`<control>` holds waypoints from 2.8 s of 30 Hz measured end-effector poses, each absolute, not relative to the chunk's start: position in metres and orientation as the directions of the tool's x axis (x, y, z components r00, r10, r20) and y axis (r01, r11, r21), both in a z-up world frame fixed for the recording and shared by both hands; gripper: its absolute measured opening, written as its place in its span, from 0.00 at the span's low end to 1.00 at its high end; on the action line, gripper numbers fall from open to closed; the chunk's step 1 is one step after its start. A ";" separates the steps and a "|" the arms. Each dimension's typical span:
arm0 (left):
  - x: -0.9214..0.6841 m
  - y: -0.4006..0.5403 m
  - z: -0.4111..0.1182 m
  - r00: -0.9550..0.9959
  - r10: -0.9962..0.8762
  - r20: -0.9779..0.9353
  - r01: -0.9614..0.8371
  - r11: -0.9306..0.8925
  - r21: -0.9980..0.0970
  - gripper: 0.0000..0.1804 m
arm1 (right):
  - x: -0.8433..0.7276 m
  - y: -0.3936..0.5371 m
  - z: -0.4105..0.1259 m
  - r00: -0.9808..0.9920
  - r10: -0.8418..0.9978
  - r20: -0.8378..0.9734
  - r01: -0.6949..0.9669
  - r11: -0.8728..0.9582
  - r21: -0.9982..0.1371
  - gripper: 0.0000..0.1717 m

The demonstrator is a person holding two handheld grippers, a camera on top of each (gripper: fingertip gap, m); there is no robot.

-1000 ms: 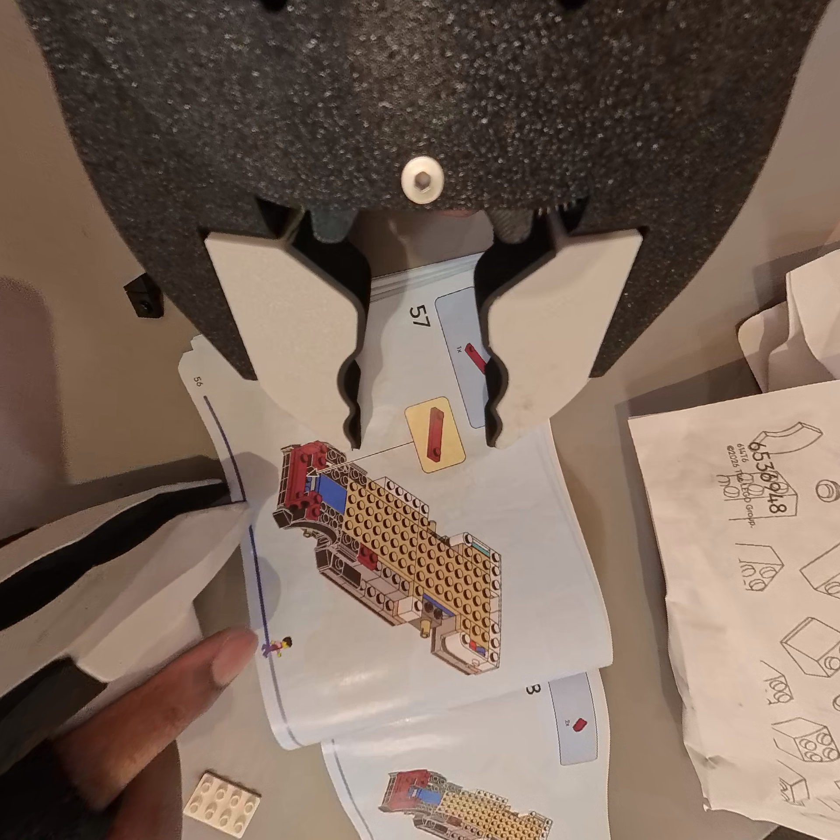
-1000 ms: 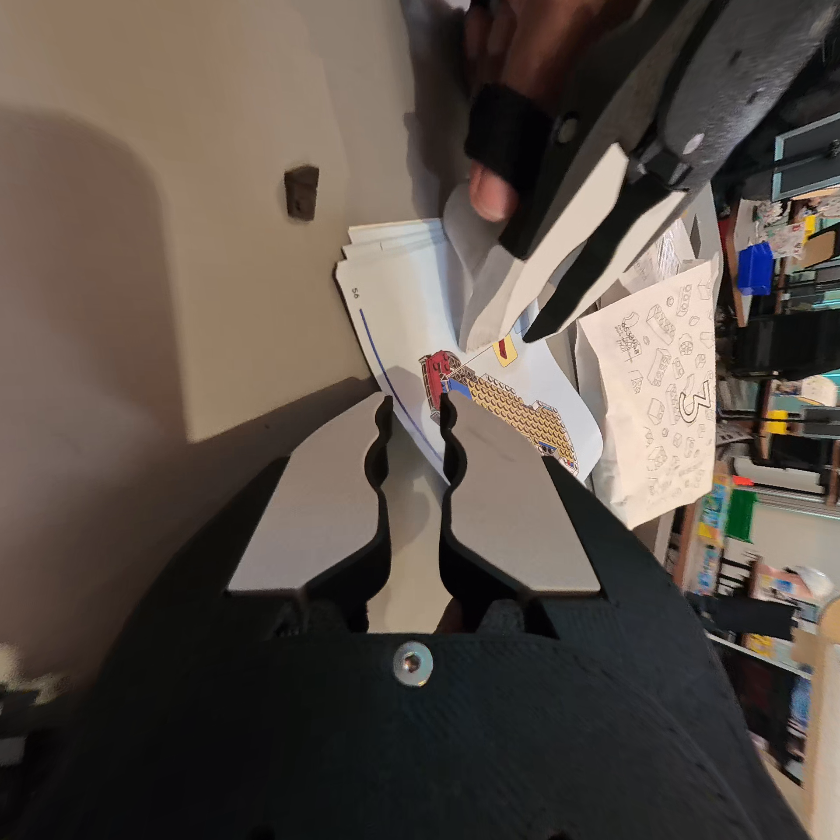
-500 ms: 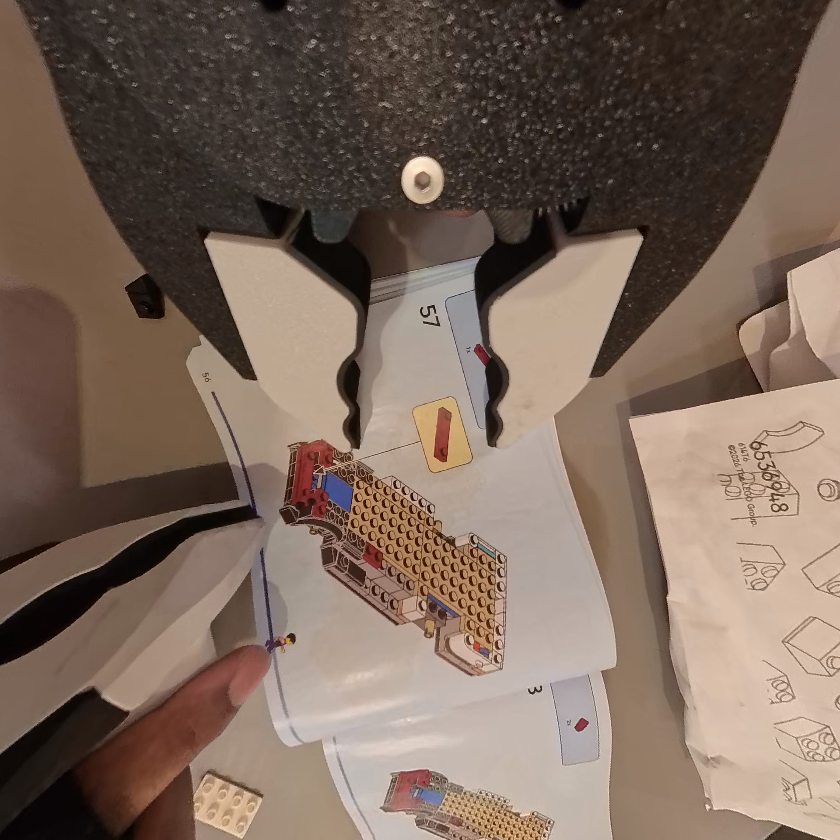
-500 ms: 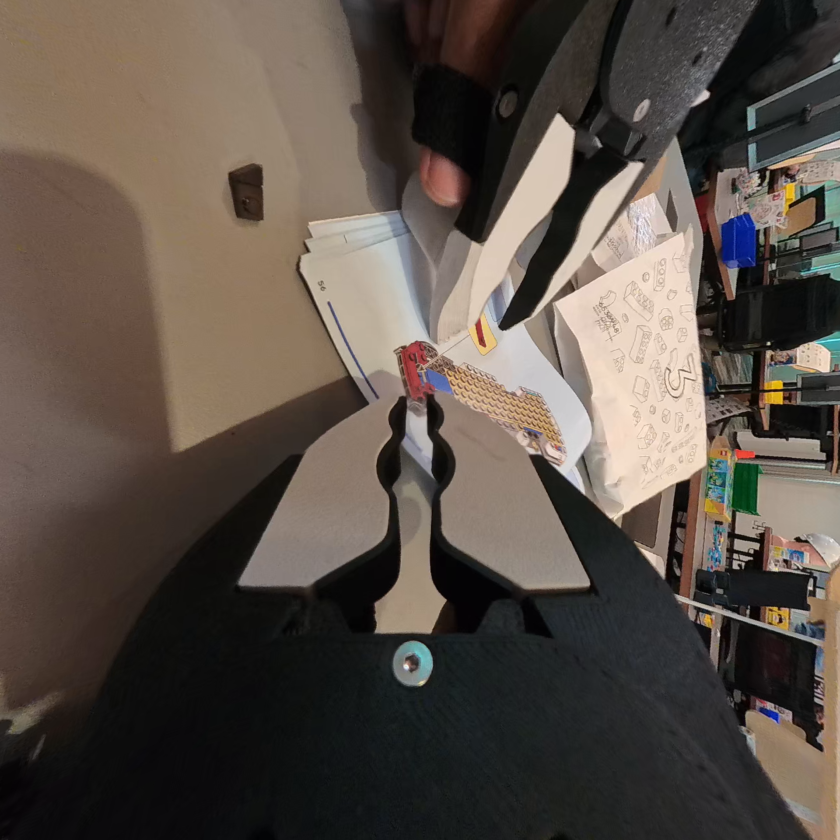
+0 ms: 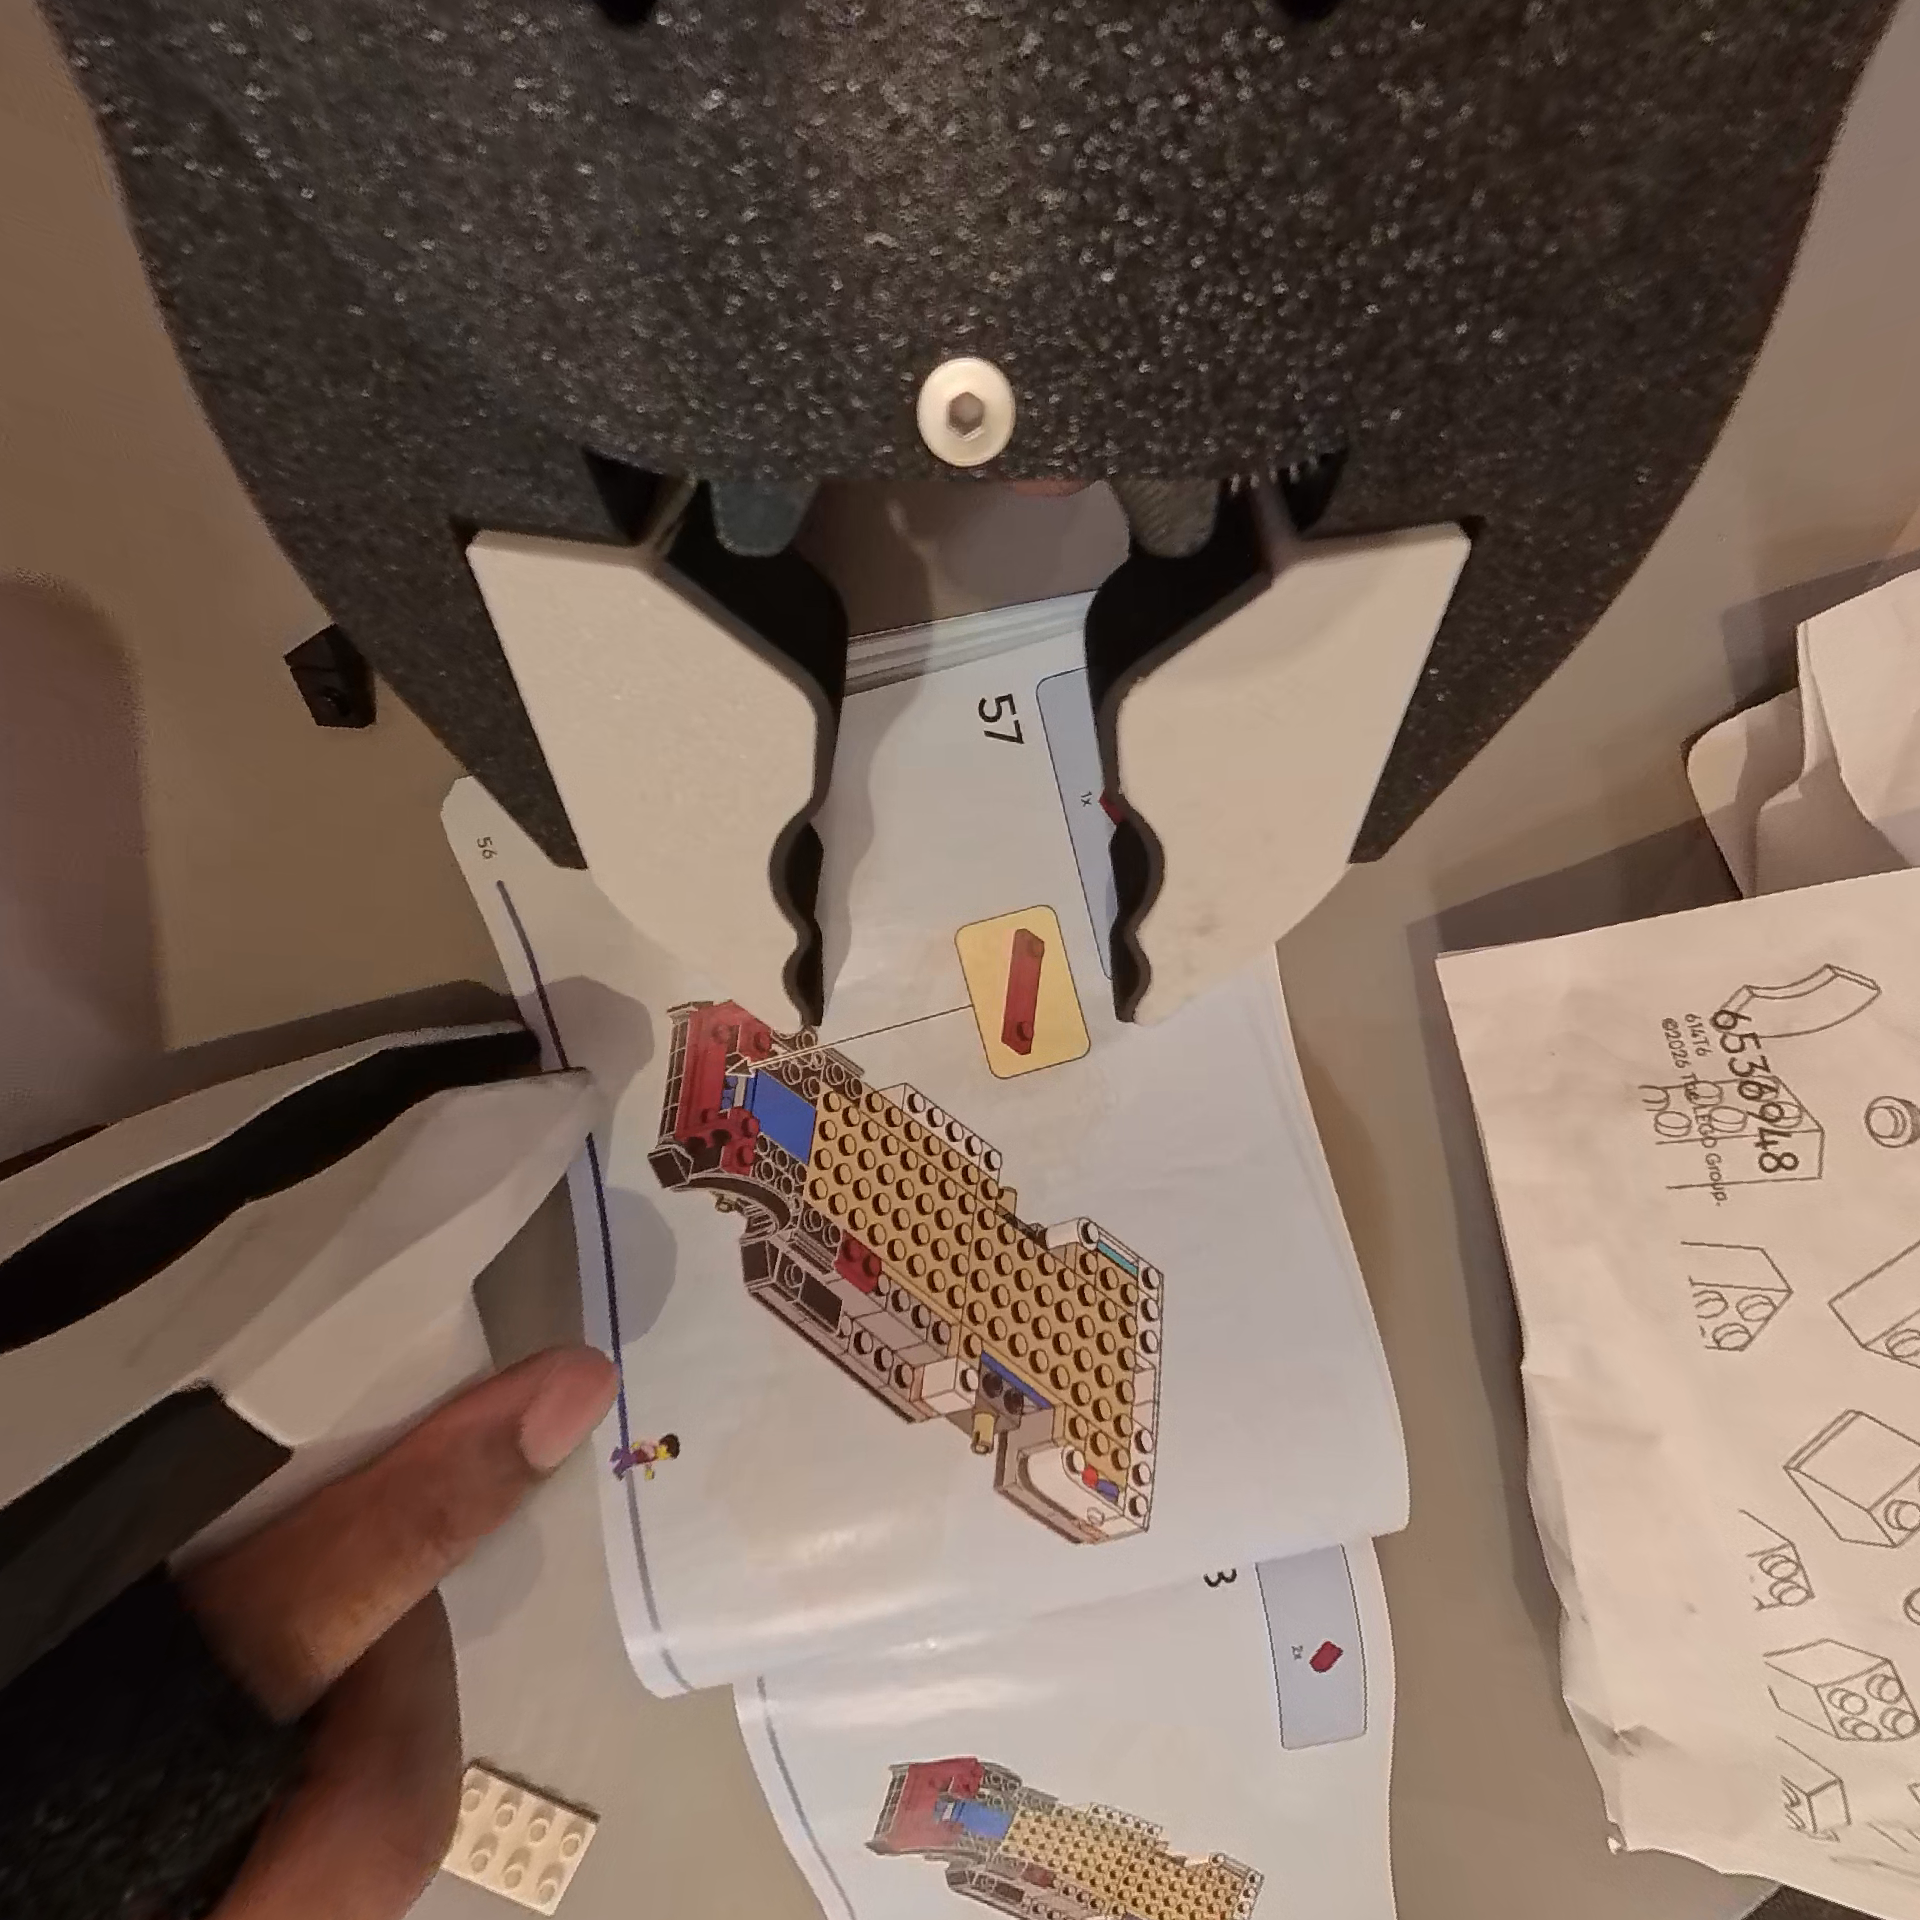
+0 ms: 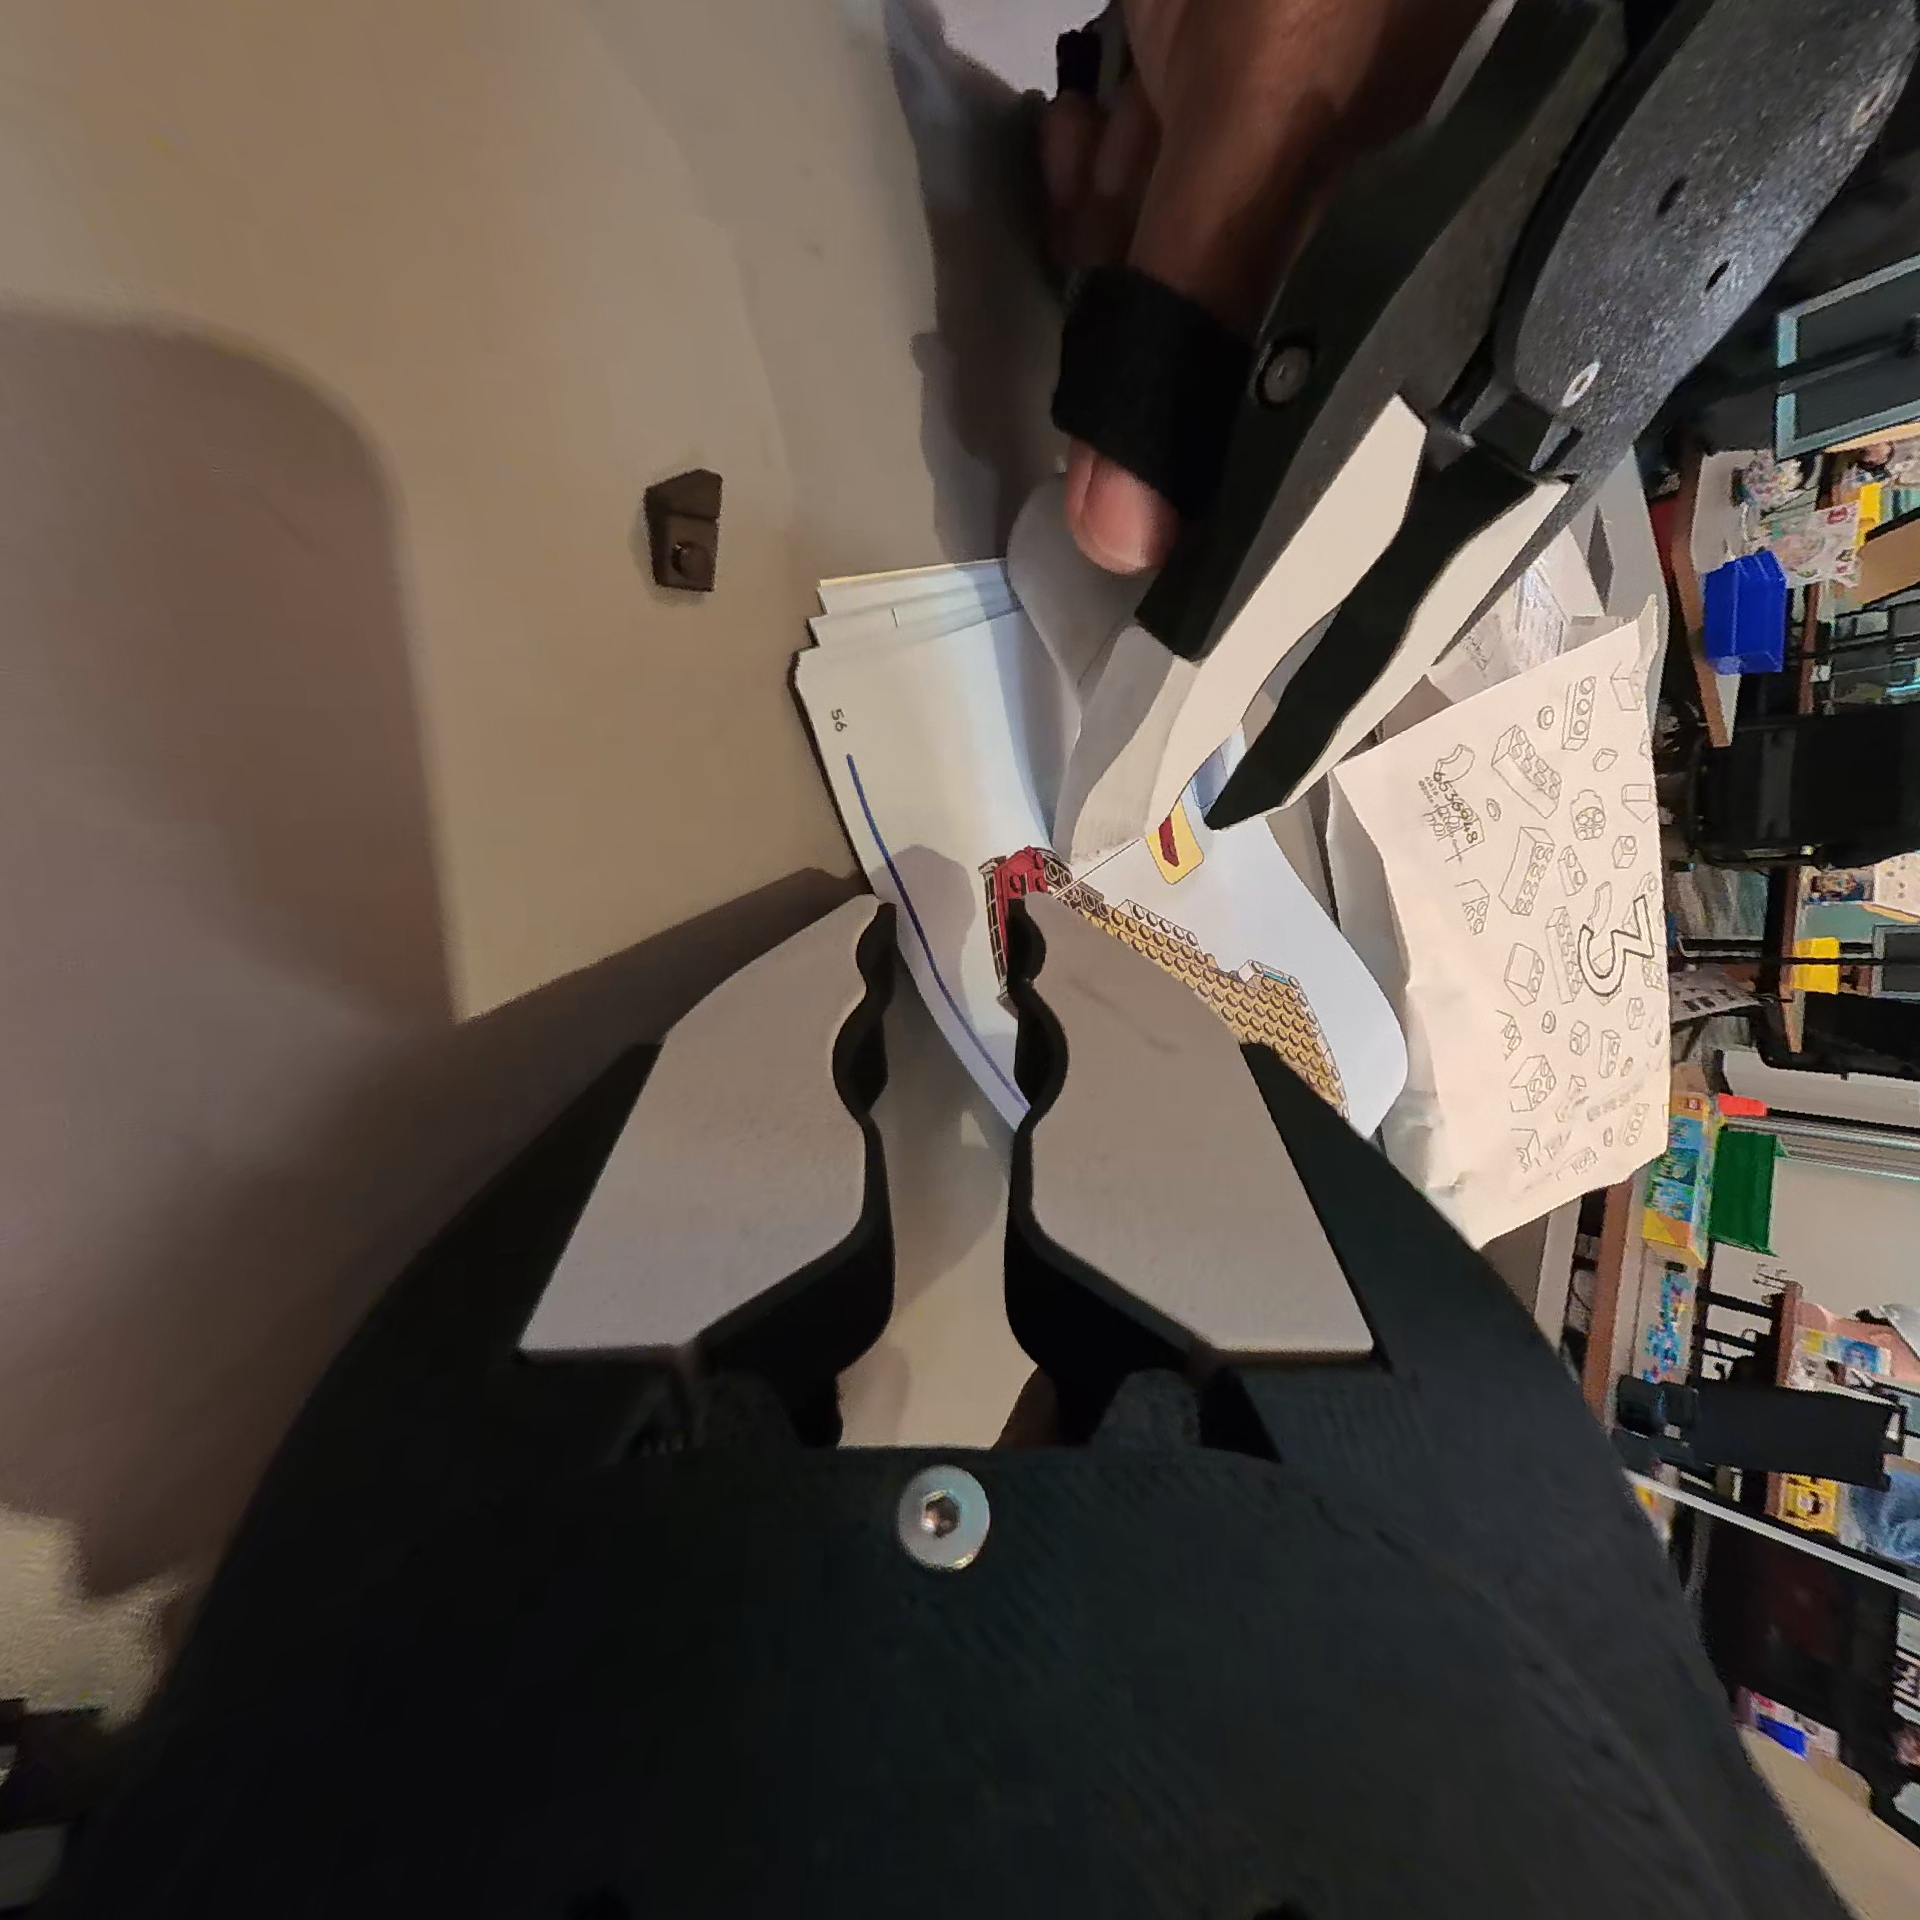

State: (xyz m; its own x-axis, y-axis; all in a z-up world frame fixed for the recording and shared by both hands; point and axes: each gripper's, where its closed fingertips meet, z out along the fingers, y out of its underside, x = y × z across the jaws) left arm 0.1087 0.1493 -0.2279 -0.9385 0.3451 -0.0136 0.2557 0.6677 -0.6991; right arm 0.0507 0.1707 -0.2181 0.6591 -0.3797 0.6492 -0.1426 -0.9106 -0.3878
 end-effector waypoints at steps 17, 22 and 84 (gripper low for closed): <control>0.109 0.149 -0.228 -0.938 0.345 -0.014 0.257 0.669 -0.698 0.30 | 0.054 0.165 -0.210 0.625 -0.447 0.640 -0.170 -0.878 -0.447 0.04; 0.109 0.149 -0.228 -0.939 0.344 -0.014 0.255 0.669 -0.698 0.30 | 0.054 0.167 -0.212 0.629 -0.454 0.631 -0.177 -0.874 -0.452 0.03; 0.106 0.168 -0.225 -0.875 0.464 -0.140 0.425 0.595 -0.682 0.35 | 0.055 0.165 -0.214 0.608 -0.432 0.666 -0.175 -0.891 -0.419 0.13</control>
